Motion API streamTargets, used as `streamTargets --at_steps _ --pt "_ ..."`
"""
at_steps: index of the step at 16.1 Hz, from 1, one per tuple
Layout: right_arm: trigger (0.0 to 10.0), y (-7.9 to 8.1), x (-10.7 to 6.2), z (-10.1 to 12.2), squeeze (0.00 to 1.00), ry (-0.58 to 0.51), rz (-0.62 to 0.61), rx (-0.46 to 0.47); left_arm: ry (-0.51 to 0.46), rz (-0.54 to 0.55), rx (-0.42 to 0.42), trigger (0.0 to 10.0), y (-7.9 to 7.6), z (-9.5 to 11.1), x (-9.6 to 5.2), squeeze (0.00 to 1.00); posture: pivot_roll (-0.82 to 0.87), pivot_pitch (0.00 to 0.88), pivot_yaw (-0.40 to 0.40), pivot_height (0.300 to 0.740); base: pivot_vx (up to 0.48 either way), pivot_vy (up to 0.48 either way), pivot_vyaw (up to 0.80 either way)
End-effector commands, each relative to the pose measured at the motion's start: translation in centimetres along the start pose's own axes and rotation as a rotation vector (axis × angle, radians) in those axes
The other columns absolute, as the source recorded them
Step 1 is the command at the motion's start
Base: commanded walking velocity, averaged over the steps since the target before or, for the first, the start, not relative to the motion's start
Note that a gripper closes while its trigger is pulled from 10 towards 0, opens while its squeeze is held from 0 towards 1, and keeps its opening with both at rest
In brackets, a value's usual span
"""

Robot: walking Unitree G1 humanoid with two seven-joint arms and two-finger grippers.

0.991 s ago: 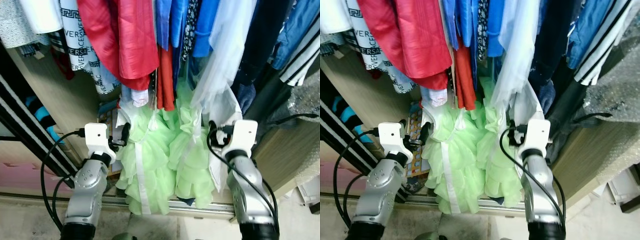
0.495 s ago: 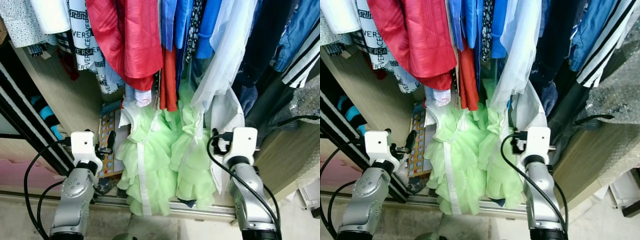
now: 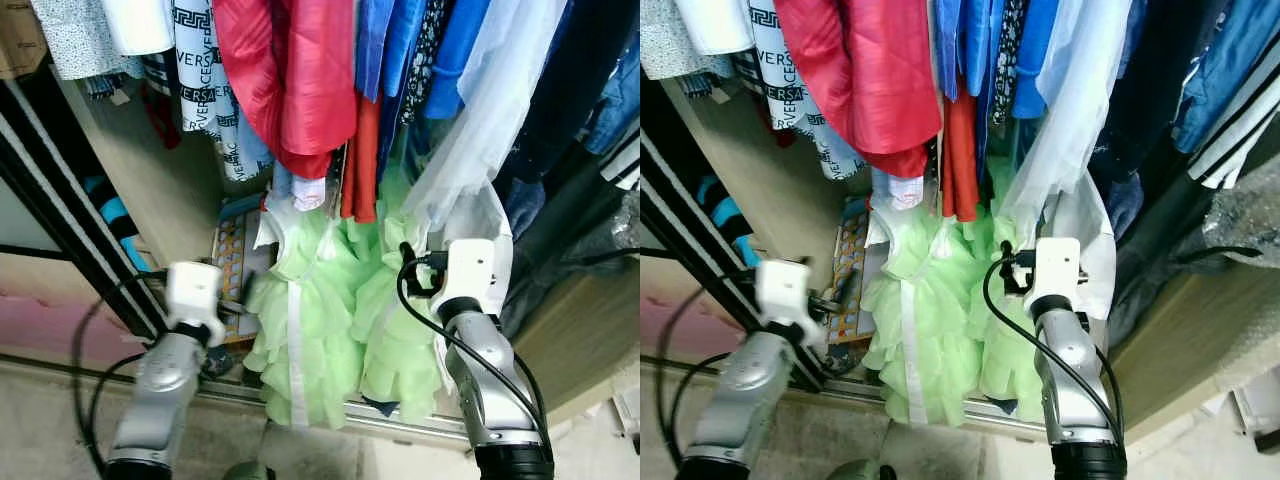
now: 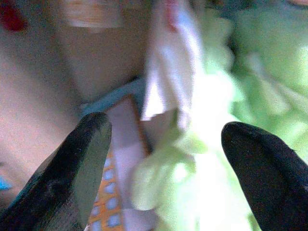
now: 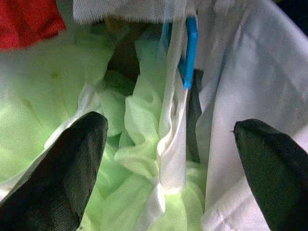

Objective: Clean up the room

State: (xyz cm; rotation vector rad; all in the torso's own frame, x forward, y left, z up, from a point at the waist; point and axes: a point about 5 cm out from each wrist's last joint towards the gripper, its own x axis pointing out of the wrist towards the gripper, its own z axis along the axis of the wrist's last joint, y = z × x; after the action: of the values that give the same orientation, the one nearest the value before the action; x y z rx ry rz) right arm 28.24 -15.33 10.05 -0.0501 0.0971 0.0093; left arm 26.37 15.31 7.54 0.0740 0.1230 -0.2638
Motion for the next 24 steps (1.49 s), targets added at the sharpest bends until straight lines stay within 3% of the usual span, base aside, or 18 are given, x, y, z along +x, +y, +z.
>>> streamTargets --at_steps 1,3,7,10,14,16,18,21,24 --pt "10.0 0.2 0.2 0.2 0.0 -0.009 0.011 -0.003 0.011 -0.017 0.029 10.0 -0.1 0.0 0.0 0.0 0.04 0.0 0.032 0.74 0.0 0.0 0.0" --pt "10.0 0.1 0.4 0.6 0.0 -0.03 -0.012 0.0 -0.032 0.027 0.057 10.0 0.3 0.6 0.1 0.0 0.01 0.0 0.06 0.74 0.0 0.0 0.0" --pt "10.0 -0.9 0.0 1.6 0.0 -0.078 -0.069 -0.052 -0.077 0.274 -0.049 10.0 3.1 1.0 -0.8 0.0 0.01 0.0 0.04 0.74 0.0 0.0 0.0" --pt "10.0 -1.7 0.0 1.6 0.0 -0.086 -0.095 -0.066 -0.101 0.173 -0.015 10.0 2.1 1.4 -0.8 0.0 0.01 0.0 0.027 0.74 0.0 0.0 0.0" --pt "10.0 -1.8 -0.6 1.2 0.0 -0.083 -0.131 -0.057 -0.102 0.159 -0.009 10.0 1.8 1.2 -0.5 0.0 -0.01 0.0 0.056 0.74 0.0 0.0 0.0" --pt "10.0 -1.3 -0.6 1.3 0.0 -0.099 -0.13 -0.045 -0.085 0.141 -0.037 10.0 1.4 0.9 0.1 0.0 -0.05 0.0 0.083 0.74 0.0 0.0 0.0" --pt "10.0 -1.8 -0.2 2.0 0.0 -0.127 -0.162 -0.054 -0.094 0.09 -0.052 10.0 0.5 1.2 1.1 0.0 -0.06 0.0 0.105 0.74 0.0 0.0 0.0" --pt "10.0 -1.8 -0.1 1.8 0.0 -0.118 -0.136 -0.071 -0.112 0.095 -0.117 10.0 0.7 1.4 1.1 0.0 -0.04 0.0 0.08 0.74 0.0 0.0 0.27" --pt "10.0 -0.8 -0.2 1.3 0.0 -0.098 -0.088 -0.076 -0.106 0.119 -0.125 10.0 0.9 1.3 1.0 0.0 -0.02 0.0 0.06 0.74 0.0 0.0 0.8"
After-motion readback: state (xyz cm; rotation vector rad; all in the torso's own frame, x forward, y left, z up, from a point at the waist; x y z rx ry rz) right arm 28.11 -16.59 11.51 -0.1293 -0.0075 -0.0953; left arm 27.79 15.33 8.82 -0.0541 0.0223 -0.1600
